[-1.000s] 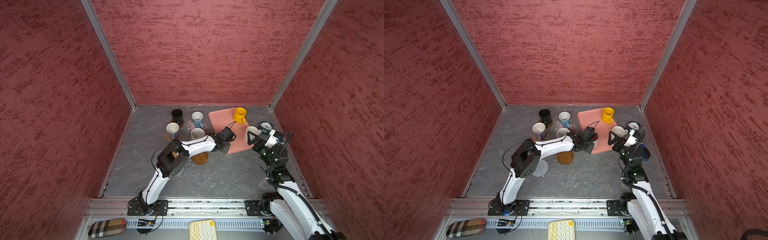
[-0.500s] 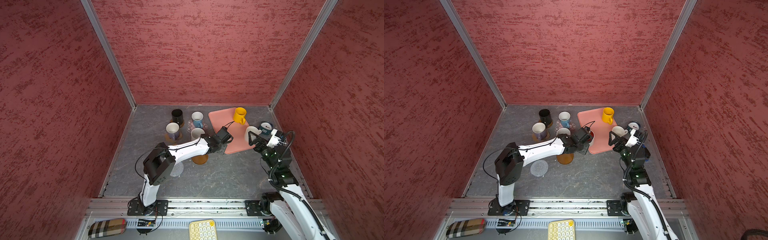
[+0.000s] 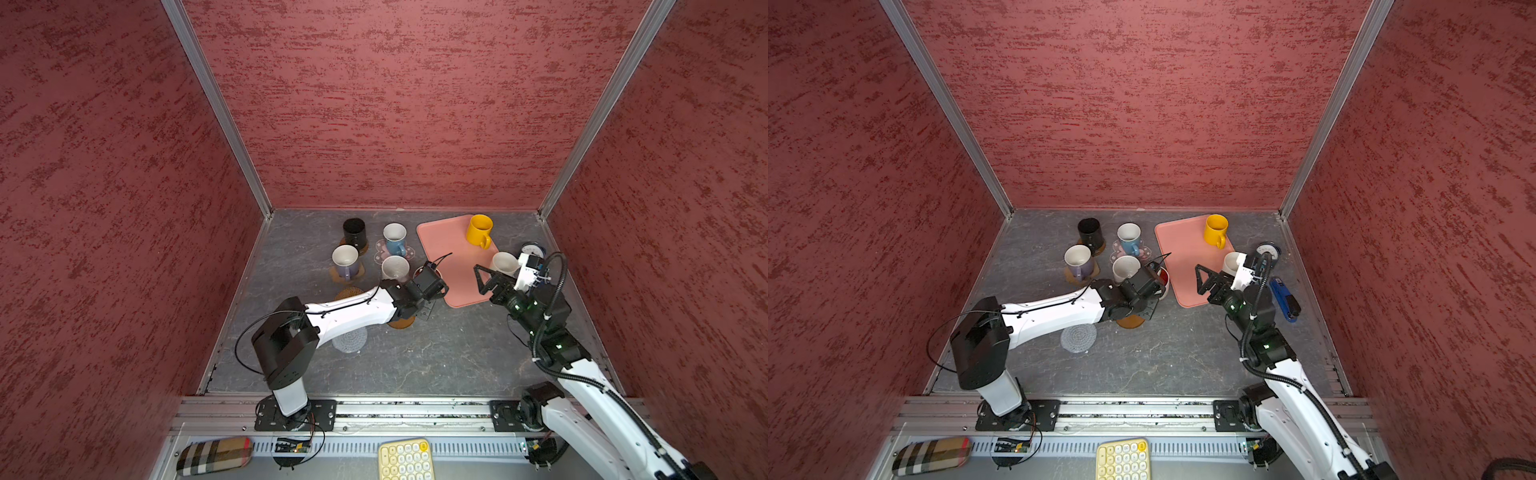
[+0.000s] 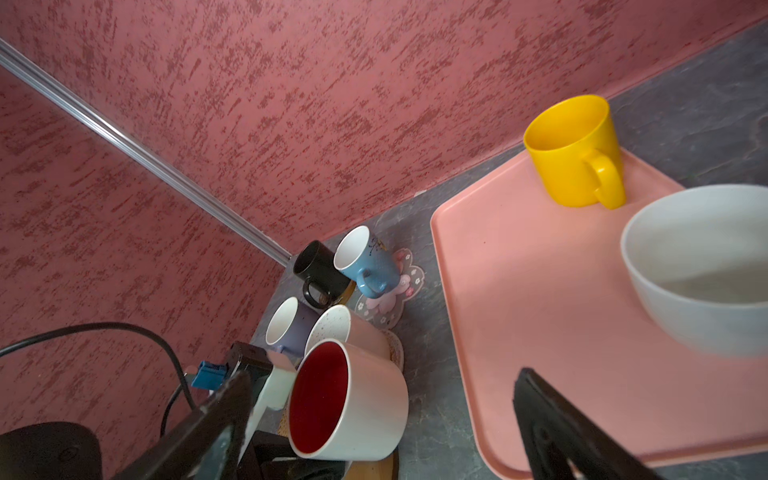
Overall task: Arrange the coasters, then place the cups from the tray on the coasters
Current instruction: 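Close the left gripper on the red-lined mug's rim and lift it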
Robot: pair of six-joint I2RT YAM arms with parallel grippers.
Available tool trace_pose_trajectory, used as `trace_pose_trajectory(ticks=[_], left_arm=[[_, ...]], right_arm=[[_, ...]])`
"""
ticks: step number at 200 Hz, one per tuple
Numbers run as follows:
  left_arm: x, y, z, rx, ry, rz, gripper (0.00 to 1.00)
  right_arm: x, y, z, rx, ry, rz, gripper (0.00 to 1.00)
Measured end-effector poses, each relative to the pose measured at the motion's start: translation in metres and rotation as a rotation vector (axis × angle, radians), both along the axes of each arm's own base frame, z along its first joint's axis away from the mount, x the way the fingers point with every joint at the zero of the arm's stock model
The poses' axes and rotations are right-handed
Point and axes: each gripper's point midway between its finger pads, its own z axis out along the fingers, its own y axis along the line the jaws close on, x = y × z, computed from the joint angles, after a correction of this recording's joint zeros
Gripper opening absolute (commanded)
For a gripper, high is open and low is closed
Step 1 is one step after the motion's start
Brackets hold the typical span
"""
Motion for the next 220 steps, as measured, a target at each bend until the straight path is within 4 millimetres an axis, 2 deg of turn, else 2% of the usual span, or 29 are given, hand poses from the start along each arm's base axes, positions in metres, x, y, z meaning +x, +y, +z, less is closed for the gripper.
trace_pose_trajectory(ticks=[92, 173, 220], left_arm=[[-0.020, 0.058, 0.015, -0.038, -0.044, 0.090, 0.00], [-0.036, 0.091, 0.038, -0.123, -0.078, 0.134, 0.00], [-0.039, 0.126, 0.033, -0.129, -0.068, 0.221, 0.00]], right_arm=[[0.009, 0.060, 0.000, -0.051, 0.018, 0.094, 0.98], [0.019, 0.095, 0.007, -0.075, 0.000, 0.129, 0.99], [0.025, 0.119, 0.002, -0.100, 0.006, 0.167, 0.99]])
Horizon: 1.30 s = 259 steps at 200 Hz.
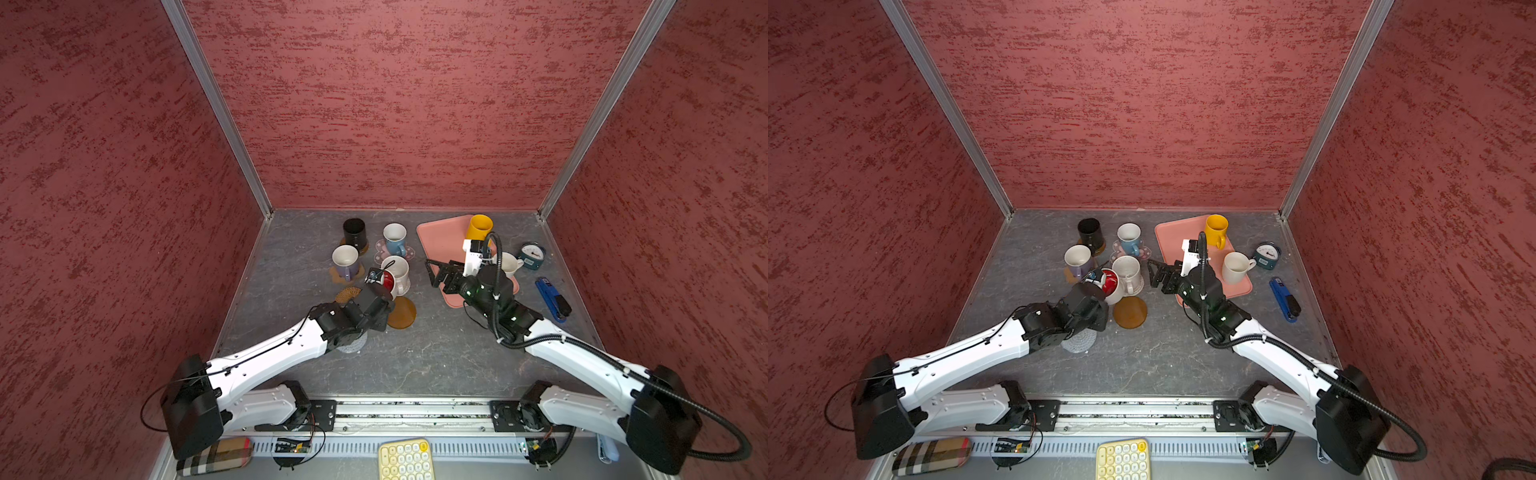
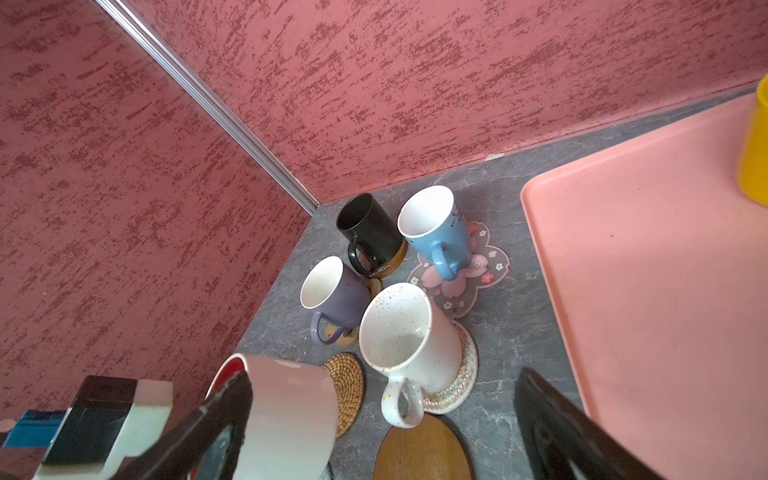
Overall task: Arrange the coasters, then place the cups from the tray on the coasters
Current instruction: 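Close the left gripper on the red-lined mug's rim and lift it, then carry the red-lined mug toward the woven coaster while the right moves to the tray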
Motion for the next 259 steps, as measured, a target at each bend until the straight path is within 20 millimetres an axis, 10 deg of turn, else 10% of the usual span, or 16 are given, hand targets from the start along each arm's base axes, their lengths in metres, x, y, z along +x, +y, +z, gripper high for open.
trace_pose_trajectory(ticks=[114, 259], left_arm=[[0.004, 0.069, -0.045, 0.049, 0.114, 0.224, 0.00], [0.028, 0.076, -0.077, 0.007, 0.183, 0.271, 0.00]], right_arm=[[0.021, 0.032, -0.032, -0.050, 0.066, 0.048, 0.99], [0.037, 0.048, -0.056, -0.107, 0.085, 0.072, 0.99]])
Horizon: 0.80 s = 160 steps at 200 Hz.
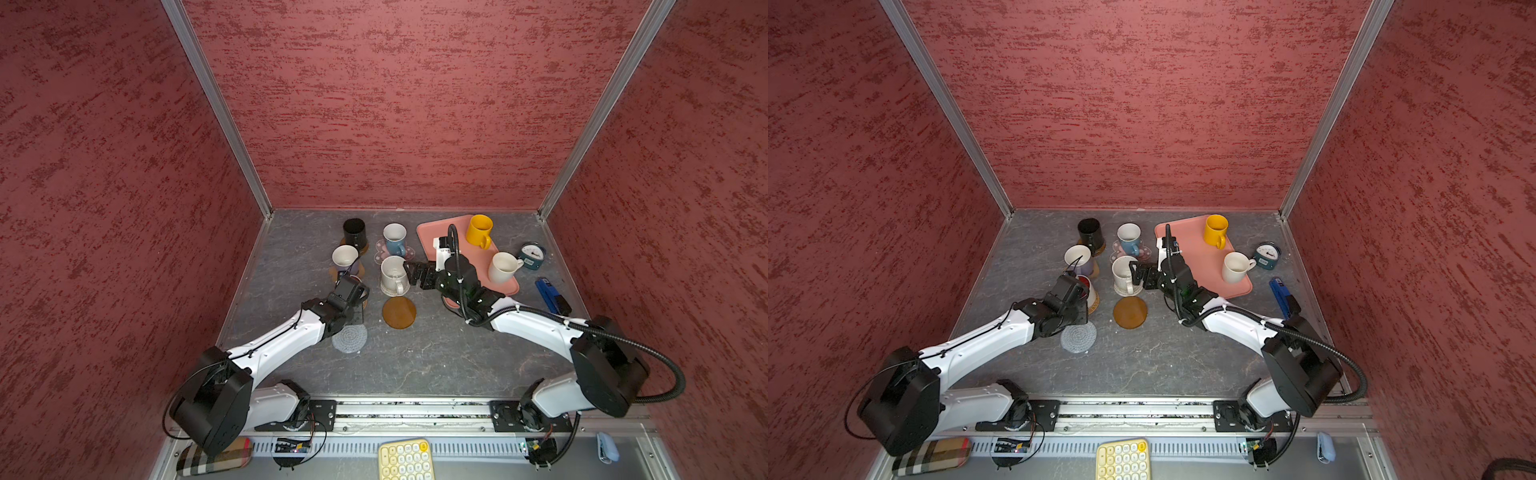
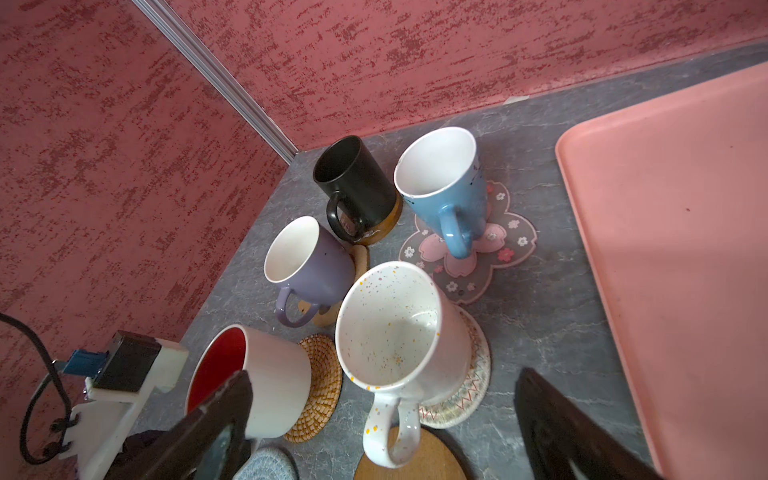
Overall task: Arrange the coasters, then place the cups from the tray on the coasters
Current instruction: 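Carry the red-lined mug toward the woven coaster while the right moves to the tray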
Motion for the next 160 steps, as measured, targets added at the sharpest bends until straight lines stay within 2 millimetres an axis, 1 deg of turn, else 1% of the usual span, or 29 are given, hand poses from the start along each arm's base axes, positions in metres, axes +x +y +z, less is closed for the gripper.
trace_pose_trajectory(ticks=[41, 78, 160], left_arm=[[0.006, 0.000, -0.008, 0.002, 0.009, 0.001, 0.00], [0.008, 0.002, -0.016, 0.015, 0.030, 0.005, 0.00], [0.012, 0.001, -0.016, 0.011, 0.016, 0.006, 0.00]], right_arm=[[0.000, 0.000, -0.001, -0.008, -0.003, 0.003, 0.99], [0.002, 0.001, -0.004, -0.017, -0.003, 0.005, 0.99], [0.004, 0.003, -0.011, -0.034, 0.006, 0.008, 0.99]])
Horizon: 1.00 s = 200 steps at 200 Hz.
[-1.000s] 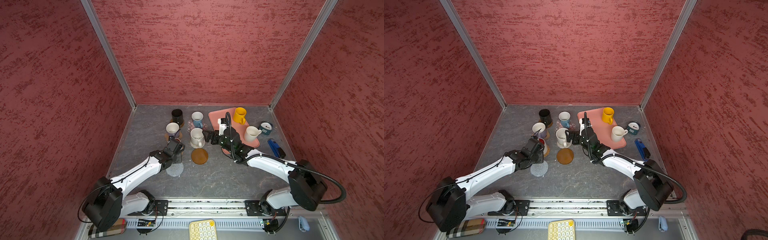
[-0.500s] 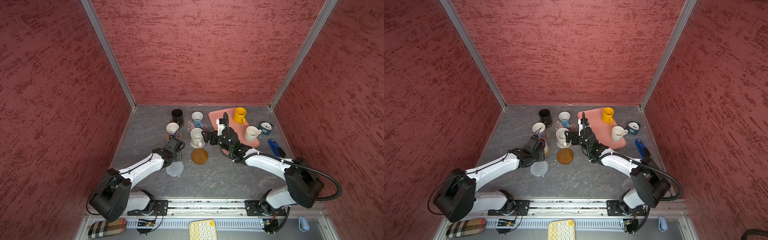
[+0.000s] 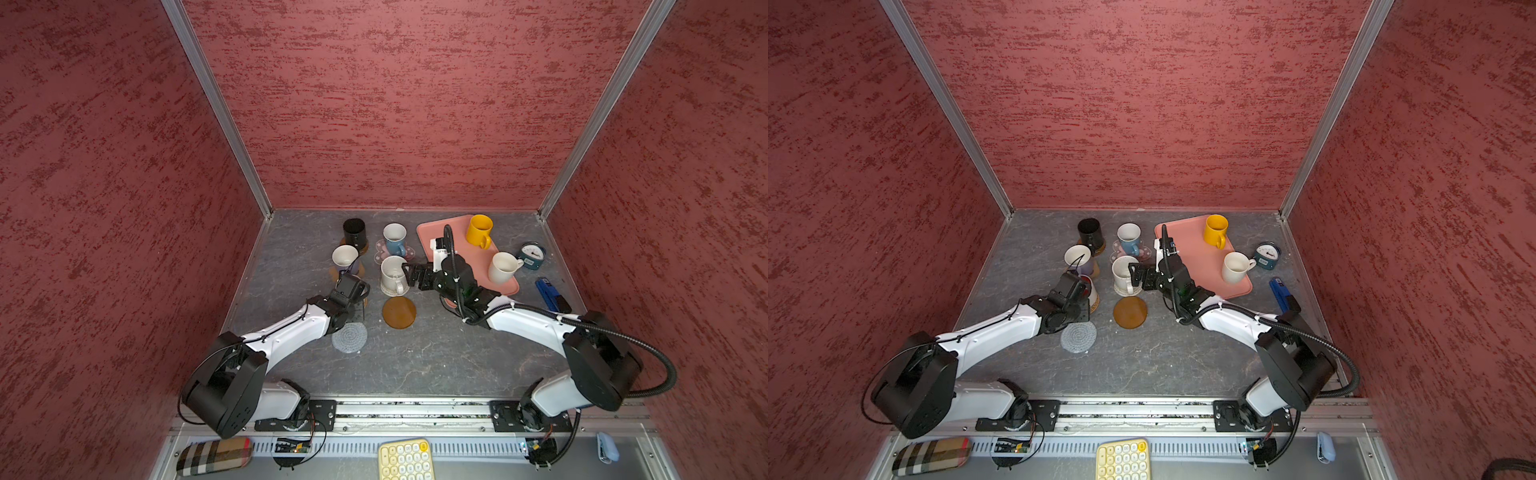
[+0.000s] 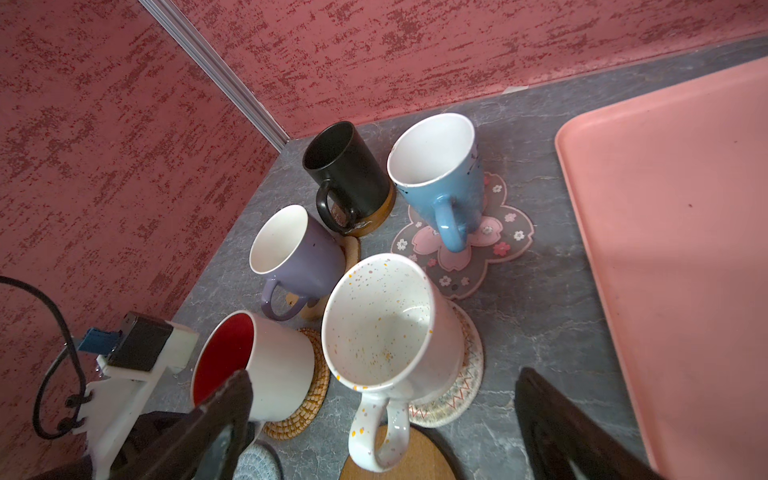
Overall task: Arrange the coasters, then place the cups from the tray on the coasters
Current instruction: 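Carry the red-lined mug toward the woven coaster while the right moves to the tray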
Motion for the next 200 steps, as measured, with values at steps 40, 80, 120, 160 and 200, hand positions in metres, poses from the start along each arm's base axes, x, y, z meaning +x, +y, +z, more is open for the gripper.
trace_pose_trajectory(ticks=[40, 80, 120, 160, 200], left_arm=[[0.0002, 0.0012, 0.0000, 0.005, -0.003, 0.004, 0.00], [0.0007, 0.0047, 0.0017, 0.019, -0.014, 0.013, 0.00], [-0.0031, 0.0076, -0.0024, 0.027, -0.005, 0.015, 0.00], [-0.0028, 0.0072, -0.0033, 0.027, -0.005, 0.015, 0.17], [0.0018, 0.0049, -0.0004, 0.025, -0.032, 0.021, 0.48]], right_arm=[[0.0003, 0.0003, 0.0011, 0.003, -0.003, 0.000, 0.99], [0.0006, 0.0005, 0.0020, 0.006, -0.007, 0.000, 0.99], [0.0010, 0.0008, 0.0033, 0.010, -0.011, 0.000, 0.99], [0.0010, 0.0008, 0.0033, 0.010, -0.011, 0.000, 0.99], [0.0009, 0.0006, 0.0036, 0.010, -0.012, -0.001, 0.99]])
